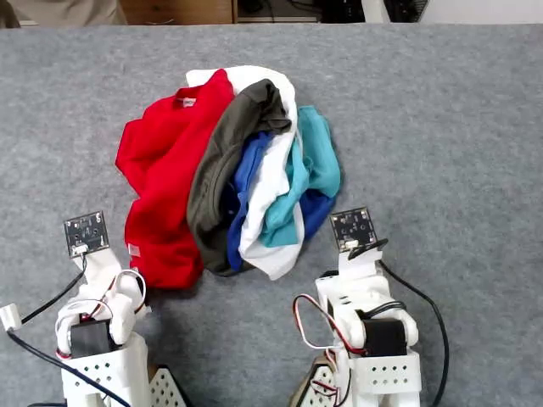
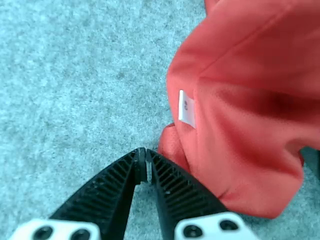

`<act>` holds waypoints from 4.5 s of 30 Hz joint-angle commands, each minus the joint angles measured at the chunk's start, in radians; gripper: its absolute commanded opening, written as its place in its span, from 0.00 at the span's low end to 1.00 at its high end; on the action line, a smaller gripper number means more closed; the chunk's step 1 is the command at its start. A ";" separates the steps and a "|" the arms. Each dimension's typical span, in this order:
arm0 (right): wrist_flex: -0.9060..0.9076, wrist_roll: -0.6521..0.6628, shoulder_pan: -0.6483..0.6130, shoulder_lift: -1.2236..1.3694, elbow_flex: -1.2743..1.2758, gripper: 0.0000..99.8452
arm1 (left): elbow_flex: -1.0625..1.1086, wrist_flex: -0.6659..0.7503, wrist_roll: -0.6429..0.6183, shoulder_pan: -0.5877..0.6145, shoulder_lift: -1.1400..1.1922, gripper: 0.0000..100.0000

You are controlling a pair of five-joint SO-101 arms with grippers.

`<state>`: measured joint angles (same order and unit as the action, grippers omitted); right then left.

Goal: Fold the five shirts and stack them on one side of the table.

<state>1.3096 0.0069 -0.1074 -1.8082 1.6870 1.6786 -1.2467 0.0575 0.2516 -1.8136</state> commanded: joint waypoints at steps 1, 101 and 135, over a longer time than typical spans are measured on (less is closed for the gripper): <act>0.003 -0.008 -0.008 -0.085 0.002 0.00 | 0.011 0.014 -0.008 -0.014 -0.005 0.02; -0.048 -0.006 -0.039 -0.085 -0.054 0.00 | -1.349 0.137 -0.135 -0.166 1.728 0.02; -0.123 -0.005 0.398 0.760 -1.144 0.00 | -2.170 -0.206 -0.193 -0.410 1.036 0.02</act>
<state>1.1531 0.0069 0.1826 -1.2175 0.7373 -0.4204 -1.4937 -0.0821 0.0199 -0.7764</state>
